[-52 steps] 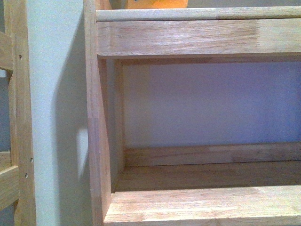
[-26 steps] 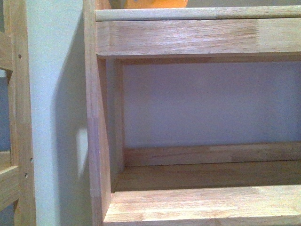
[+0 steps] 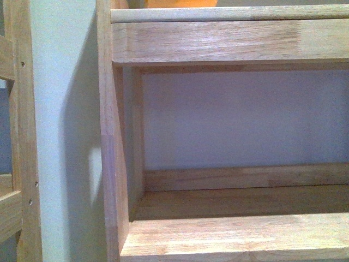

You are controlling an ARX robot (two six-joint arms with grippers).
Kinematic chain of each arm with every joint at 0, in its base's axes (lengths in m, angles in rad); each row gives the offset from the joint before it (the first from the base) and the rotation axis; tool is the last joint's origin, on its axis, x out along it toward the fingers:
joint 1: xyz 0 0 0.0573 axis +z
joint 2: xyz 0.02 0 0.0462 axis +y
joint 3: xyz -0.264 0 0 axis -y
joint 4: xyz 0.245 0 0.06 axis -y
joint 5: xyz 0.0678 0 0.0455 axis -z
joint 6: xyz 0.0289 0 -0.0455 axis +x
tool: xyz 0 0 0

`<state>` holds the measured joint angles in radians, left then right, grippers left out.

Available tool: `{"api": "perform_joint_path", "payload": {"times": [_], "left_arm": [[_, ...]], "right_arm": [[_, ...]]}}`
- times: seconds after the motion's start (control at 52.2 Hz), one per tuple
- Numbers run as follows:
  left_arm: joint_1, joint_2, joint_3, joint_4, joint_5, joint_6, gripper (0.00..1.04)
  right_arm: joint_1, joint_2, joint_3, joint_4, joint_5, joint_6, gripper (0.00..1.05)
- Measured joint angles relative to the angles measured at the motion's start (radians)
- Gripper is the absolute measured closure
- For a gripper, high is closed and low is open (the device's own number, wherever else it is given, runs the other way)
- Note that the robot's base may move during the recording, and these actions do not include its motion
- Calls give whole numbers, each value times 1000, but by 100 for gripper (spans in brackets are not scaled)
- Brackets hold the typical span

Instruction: Put away toys

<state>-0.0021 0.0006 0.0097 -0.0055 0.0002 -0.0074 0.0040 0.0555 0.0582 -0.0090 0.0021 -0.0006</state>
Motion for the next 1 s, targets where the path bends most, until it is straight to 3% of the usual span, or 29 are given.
{"api": "perform_joint_path", "payload": {"times": [0.23,0.325,0.421,0.555,0.651,0.727,0.995], "left_arm": [[0,0,0,0,0,0,6],[0,0,0,0,0,0,6],[0,0,0,0,0,0,6],[0,0,0,0,0,0,6],[0,0,0,0,0,0,6],[0,0,0,0,0,0,6],[0,0,0,0,0,0,6]], "right_arm": [[-1,-39,-40,4,0,-1,85],[-1,-44,-45,4,-1,0,71],[-1,-48,-45,4,-1,0,49],[-1,-48,-45,4,-1,0,29],[-1,-48,-45,4,0,0,9],[-1,-48,-45,4,0,5,0],[-1,-48,-45,4,-1,1,0]]}}
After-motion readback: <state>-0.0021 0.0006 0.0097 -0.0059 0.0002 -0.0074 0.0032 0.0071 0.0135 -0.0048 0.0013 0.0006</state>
